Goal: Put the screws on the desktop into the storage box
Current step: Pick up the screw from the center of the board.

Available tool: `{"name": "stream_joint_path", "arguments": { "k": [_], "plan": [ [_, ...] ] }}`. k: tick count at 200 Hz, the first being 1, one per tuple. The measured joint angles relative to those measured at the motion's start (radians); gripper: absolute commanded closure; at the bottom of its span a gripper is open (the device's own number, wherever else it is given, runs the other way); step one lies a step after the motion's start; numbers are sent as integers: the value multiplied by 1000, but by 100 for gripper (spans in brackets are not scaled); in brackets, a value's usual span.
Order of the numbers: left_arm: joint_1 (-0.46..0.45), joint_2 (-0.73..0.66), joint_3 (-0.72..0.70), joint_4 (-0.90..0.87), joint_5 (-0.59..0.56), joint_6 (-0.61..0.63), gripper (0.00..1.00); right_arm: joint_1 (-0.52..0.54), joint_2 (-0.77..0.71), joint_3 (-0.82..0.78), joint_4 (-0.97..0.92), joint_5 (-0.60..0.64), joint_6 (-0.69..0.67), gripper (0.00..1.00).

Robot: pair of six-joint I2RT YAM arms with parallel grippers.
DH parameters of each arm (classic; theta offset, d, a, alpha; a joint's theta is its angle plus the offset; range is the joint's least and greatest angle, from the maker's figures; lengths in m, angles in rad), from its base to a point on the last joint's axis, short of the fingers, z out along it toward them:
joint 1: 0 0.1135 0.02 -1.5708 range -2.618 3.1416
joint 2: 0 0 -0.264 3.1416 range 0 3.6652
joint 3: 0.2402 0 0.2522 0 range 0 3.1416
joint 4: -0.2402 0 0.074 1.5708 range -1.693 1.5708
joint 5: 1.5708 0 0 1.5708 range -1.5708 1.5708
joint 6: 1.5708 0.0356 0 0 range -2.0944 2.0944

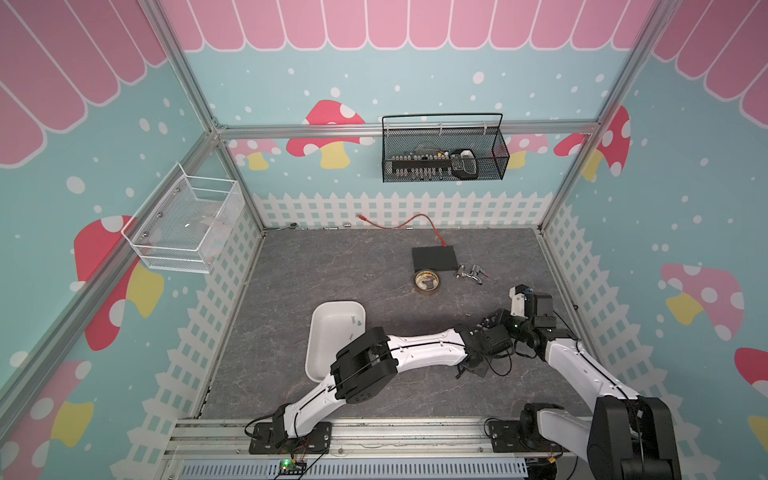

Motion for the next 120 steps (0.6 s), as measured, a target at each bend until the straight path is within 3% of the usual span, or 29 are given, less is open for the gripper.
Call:
{"name": "stream_joint_path", "arguments": {
  "k": [65,120],
  "plan": [
    [-11,-178,-286,93,21,-2,100,3,0,0,1,-27,3,60],
    [-9,-225,-369,153,38,-1,100,3,7,0,1,-42,3,60]
  ]
}}
